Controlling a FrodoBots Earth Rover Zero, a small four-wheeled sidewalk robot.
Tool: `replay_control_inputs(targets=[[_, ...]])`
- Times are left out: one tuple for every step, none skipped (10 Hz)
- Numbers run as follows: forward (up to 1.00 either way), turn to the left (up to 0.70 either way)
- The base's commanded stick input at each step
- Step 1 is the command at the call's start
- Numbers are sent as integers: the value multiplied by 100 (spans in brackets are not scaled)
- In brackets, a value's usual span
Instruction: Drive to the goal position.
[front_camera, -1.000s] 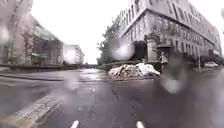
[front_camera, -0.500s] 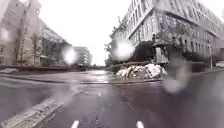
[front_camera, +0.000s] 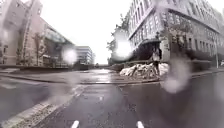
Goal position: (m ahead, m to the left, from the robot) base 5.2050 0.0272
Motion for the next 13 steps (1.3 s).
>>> replay_control_inputs(targets=[[70,0],[70,0],[70,0],[70,0],[70,0],[70,0],[70,0],[70,0],[70,2],[70,6],[70,14],[70,14],[70,14]])
